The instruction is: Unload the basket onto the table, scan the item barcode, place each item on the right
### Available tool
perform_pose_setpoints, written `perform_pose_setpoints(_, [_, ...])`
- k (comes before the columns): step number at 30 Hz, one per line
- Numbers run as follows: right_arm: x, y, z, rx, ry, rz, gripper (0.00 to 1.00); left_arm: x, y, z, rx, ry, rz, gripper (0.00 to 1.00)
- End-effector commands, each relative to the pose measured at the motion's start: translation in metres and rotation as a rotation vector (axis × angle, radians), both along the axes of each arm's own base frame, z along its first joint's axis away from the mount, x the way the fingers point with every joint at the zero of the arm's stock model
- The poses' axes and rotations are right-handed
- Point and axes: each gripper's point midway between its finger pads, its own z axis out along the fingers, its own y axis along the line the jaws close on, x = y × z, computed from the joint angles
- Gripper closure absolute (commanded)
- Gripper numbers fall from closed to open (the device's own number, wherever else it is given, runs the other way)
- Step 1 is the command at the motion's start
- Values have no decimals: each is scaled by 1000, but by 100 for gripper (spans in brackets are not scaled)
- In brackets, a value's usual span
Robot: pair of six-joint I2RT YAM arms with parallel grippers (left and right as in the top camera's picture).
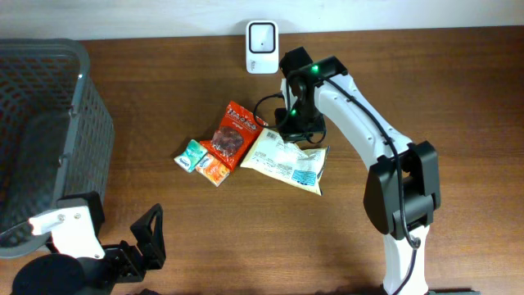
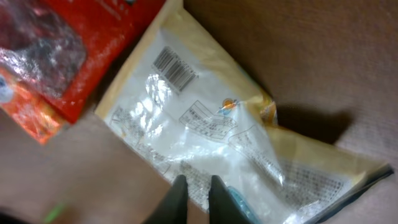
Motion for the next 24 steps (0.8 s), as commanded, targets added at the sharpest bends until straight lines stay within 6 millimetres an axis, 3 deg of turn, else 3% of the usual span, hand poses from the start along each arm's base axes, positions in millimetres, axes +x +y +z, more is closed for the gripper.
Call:
perform_pose_setpoints(1, [-10,6,-25,8,22,32,96,0,-1,-1,-10,5,4,1])
perform_pose_setpoints(8, [-23,42,-67,79,-12,53,96,0,-1,-1,-10,4,4,1])
perform_pose_setpoints(12, [-32,67,-67,111,-59,179,96,0,-1,-1,-10,4,4,1])
perform_pose_setpoints(14, [-30,75,-56,98,-98,266,96,0,-1,-1,-10,4,4,1])
perform_pose_setpoints(18, [-9,65,-7,23,-152,252,96,0,-1,-1,-10,4,4,1])
perform_pose_setpoints(20, [-4,53,30,-27,-163,235,96,0,-1,-1,-10,4,4,1])
perform_pose_setpoints(22, [-11,40,48,-64,-130,225,96,0,-1,-1,-10,5,4,1])
perform_pose_setpoints(24, [-26,28,51,-98,-61,218,95,0,-1,-1,-10,4,4,1])
